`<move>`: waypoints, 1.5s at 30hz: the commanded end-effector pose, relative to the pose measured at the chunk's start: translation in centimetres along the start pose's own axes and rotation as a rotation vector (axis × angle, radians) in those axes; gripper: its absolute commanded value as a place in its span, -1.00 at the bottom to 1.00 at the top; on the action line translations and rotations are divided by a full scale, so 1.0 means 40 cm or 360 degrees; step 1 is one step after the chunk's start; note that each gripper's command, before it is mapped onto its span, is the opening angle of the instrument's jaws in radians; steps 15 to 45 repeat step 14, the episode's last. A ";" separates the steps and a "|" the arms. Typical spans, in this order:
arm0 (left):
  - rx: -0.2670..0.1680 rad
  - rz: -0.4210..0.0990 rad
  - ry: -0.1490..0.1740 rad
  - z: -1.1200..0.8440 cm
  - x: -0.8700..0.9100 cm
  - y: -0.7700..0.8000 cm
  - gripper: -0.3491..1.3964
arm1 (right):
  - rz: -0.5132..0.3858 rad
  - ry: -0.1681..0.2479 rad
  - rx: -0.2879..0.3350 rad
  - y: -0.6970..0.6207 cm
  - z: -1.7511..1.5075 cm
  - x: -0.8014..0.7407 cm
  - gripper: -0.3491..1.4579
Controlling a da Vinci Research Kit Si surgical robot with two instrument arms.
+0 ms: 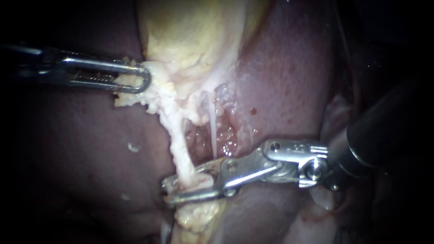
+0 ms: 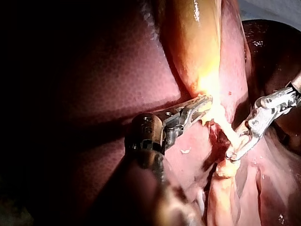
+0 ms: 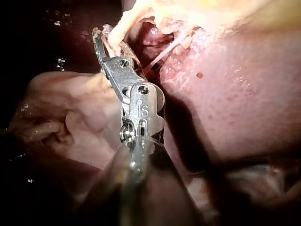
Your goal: Clipping second clip left tube
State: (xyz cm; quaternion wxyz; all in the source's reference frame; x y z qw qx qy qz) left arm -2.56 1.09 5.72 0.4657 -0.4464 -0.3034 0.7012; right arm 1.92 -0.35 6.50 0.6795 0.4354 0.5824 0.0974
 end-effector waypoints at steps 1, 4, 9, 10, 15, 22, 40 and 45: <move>0.0000 0.0000 0.0000 0.0000 0.0000 0.0000 -1.00 | 0.0022 -0.0001 0.0002 0.0001 -0.0002 0.0000 -1.00; 0.0000 0.0000 0.0000 0.0000 0.0000 0.0000 -1.00 | 0.0060 0.0003 -0.0005 0.0003 -0.0005 -0.0001 -1.00; -0.0001 0.0000 0.0000 0.0000 0.0000 -0.0001 -1.00 | 0.0124 0.0005 0.0002 0.0001 -0.0009 -0.0007 -1.00; -0.0001 0.0000 0.0000 0.0000 0.0001 -0.0001 -1.00 | 0.0124 0.0005 0.0002 0.0001 -0.0009 -0.0007 -1.00; -0.0001 0.0000 0.0000 0.0000 0.0001 -0.0001 -1.00 | 0.0124 0.0005 0.0001 0.0001 -0.0008 -0.0007 -1.00; -0.0001 0.0000 0.0000 0.0000 0.0001 -0.0001 -1.00 | 0.0124 0.0005 0.0001 0.0001 -0.0008 -0.0007 -1.00; -0.0001 0.0000 0.0000 0.0000 0.0001 -0.0001 -1.00 | 0.0124 0.0005 0.0001 0.0001 -0.0008 -0.0007 -1.00; -0.0001 0.0000 0.0000 0.0000 0.0001 -0.0001 -1.00 | 0.0124 0.0005 0.0001 0.0001 -0.0008 -0.0007 -1.00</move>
